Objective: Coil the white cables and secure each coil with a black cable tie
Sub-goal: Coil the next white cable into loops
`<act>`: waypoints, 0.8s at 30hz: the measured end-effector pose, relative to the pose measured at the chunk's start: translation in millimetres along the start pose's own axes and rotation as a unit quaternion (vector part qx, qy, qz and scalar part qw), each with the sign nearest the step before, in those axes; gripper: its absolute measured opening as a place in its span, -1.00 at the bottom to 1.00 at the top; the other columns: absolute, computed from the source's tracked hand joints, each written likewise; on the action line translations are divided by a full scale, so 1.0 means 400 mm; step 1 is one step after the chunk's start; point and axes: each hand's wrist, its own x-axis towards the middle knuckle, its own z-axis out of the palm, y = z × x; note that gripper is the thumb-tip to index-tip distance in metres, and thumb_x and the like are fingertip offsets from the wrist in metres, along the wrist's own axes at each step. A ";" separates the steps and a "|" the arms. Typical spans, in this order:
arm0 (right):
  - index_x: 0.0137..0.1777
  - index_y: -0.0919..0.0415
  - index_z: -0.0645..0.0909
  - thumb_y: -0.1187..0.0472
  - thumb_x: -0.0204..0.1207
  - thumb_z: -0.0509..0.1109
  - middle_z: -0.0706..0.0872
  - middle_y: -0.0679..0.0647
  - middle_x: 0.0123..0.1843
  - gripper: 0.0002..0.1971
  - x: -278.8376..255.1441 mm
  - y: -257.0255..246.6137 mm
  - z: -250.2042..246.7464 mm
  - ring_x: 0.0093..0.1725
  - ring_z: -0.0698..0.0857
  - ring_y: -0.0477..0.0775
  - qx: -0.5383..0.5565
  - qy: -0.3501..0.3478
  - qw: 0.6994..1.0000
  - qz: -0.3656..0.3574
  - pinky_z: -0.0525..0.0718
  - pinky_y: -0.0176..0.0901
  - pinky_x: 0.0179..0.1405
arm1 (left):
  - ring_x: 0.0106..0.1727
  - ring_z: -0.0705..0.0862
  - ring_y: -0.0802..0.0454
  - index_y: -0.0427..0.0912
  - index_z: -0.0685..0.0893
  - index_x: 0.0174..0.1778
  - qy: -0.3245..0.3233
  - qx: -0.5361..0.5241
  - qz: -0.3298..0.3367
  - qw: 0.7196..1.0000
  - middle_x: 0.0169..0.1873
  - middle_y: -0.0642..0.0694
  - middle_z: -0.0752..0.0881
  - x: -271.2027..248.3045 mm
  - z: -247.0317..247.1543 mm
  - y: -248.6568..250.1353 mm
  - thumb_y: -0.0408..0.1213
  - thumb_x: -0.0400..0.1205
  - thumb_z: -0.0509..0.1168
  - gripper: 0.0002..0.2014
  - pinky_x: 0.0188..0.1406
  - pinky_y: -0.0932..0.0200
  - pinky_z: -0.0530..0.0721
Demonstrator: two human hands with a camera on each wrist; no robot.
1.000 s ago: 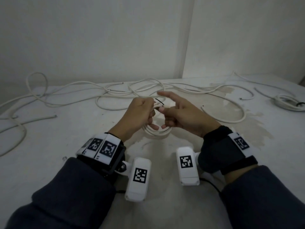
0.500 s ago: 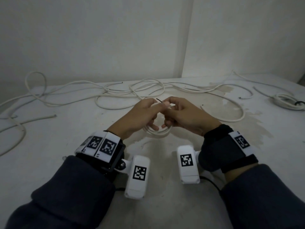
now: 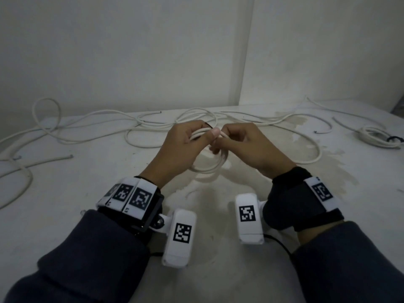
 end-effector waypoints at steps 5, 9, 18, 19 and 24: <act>0.02 0.35 0.56 0.37 0.57 0.34 0.70 0.17 -0.43 -0.92 -0.013 -0.026 0.020 -0.29 0.77 0.15 0.238 -0.084 0.965 0.069 0.73 -0.11 -0.15 | -0.62 0.49 0.33 -0.37 0.67 -0.19 0.044 -0.063 -0.014 0.997 -0.65 0.21 0.58 0.001 0.003 0.009 -0.35 0.67 0.28 -0.82 -0.56 0.54 0.40; -0.05 0.31 0.60 0.13 0.46 0.31 0.69 0.12 -0.44 -0.77 -0.014 -0.035 0.034 -0.21 0.78 0.11 0.320 -0.133 0.931 0.112 0.74 -0.17 -0.09 | -0.65 0.50 0.29 -0.24 0.64 -0.35 0.083 -0.096 -0.033 0.991 -0.69 0.15 0.56 -0.004 0.003 0.013 -0.33 0.67 0.29 -0.75 -0.60 0.51 0.41; -0.30 0.21 0.38 0.17 0.73 0.06 0.32 -0.07 -0.61 -0.66 -0.002 -0.030 0.060 -0.55 0.38 -0.07 0.430 -0.096 0.889 0.127 0.59 -0.11 -0.09 | -0.60 0.44 0.20 -0.17 0.62 -0.25 0.054 -0.090 -0.127 0.986 -0.50 0.02 0.52 0.008 0.008 -0.010 -0.09 0.71 0.20 -0.71 -0.56 0.29 0.48; -0.30 0.21 0.38 0.17 0.74 0.05 0.29 -0.08 -0.62 -0.66 0.000 -0.029 0.059 -0.57 0.34 -0.08 0.443 -0.072 0.884 0.132 0.56 -0.13 -0.16 | -0.52 0.51 0.16 -0.17 0.63 -0.17 0.036 -0.084 -0.142 0.986 -0.42 -0.01 0.55 0.010 0.008 -0.017 -0.05 0.72 0.17 -0.70 -0.44 0.25 0.55; -0.31 0.19 0.41 0.11 0.73 0.10 0.25 -0.08 -0.62 -0.65 0.011 -0.006 0.014 -0.61 0.31 -0.10 0.559 0.058 0.819 0.118 0.58 -0.22 -0.29 | -0.43 0.60 0.08 -0.15 0.59 -0.13 0.018 -0.020 -0.276 0.961 -0.34 -0.06 0.63 0.012 -0.002 -0.040 0.10 0.68 0.17 -0.64 -0.41 0.23 0.55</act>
